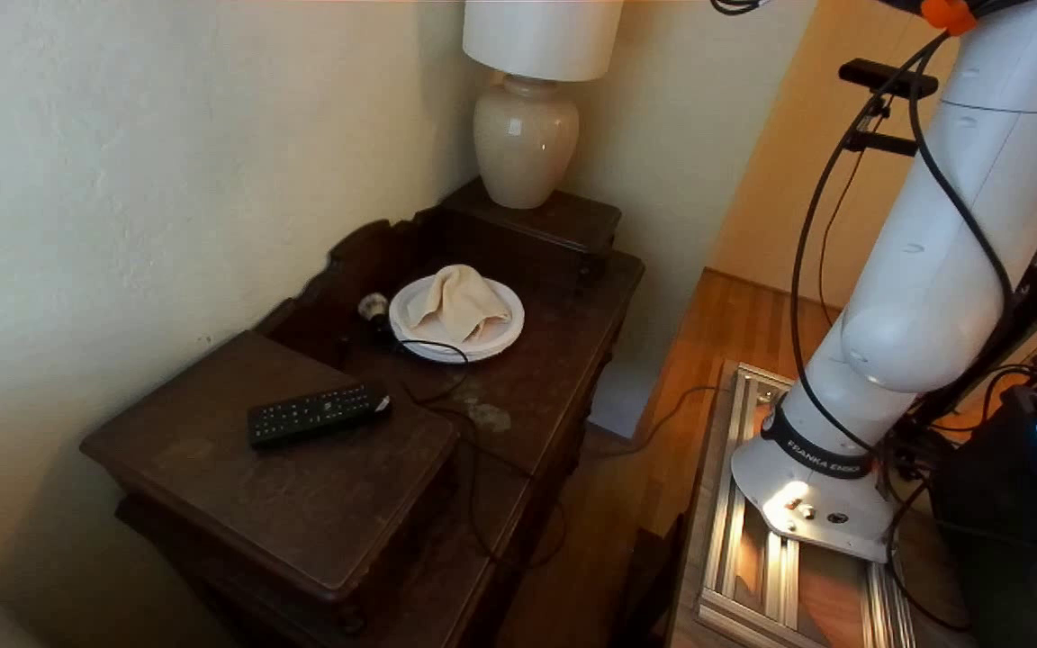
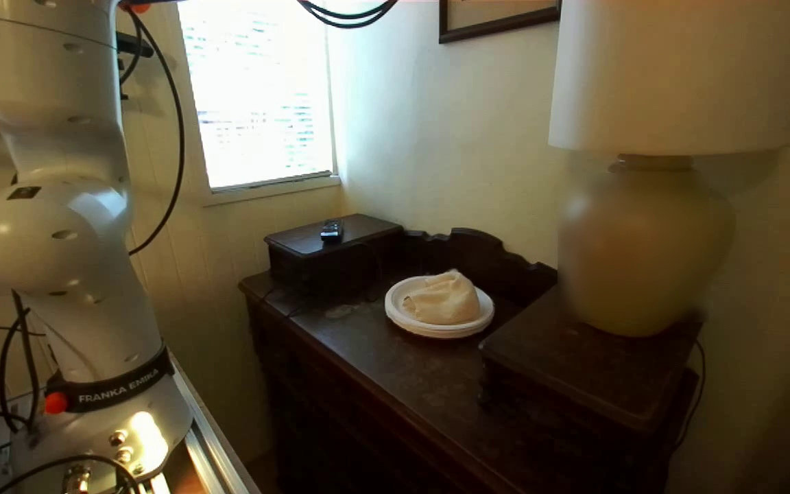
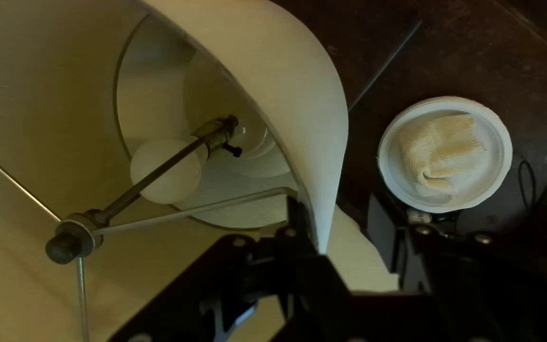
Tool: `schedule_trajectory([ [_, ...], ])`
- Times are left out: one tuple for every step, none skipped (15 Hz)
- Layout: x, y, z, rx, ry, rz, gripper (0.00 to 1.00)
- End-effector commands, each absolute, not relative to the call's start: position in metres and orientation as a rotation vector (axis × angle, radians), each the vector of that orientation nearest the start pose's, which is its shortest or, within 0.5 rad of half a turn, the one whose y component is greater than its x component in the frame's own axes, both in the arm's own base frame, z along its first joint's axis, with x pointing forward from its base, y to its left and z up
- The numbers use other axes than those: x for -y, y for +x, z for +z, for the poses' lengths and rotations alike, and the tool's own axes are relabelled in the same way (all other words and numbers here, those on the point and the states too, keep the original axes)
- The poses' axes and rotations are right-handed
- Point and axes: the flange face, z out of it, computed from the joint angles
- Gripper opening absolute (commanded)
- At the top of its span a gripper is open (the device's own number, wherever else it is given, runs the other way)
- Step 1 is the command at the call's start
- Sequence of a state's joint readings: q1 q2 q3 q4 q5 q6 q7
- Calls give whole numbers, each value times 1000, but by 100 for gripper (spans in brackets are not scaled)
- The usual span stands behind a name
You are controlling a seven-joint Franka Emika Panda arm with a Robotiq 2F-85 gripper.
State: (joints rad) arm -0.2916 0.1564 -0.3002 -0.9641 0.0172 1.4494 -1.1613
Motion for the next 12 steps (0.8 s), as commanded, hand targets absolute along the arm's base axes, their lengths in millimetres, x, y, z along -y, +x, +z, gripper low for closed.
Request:
schedule_trajectory([
  [291,475,812,989,-3237,-334,20],
  [292,475,813,988,-3239,-336,21],
  [293,476,813,985,-3242,-335,16],
  [293,476,813,983,-3243,-336,10],
  [295,477,813,980,-3246,-341,6],
  [296,478,814,982,-3245,-345,4],
  [296,478,814,990,-3240,-344,7],
  [296,479,814,995,-3236,-346,6],
  [295,479,814,993,-3235,-345,7],
  [296,479,815,994,-3232,-344,7],
  [295,479,816,998,-3229,-345,7],
  [295,479,816,1003,-3229,-345,7],
])
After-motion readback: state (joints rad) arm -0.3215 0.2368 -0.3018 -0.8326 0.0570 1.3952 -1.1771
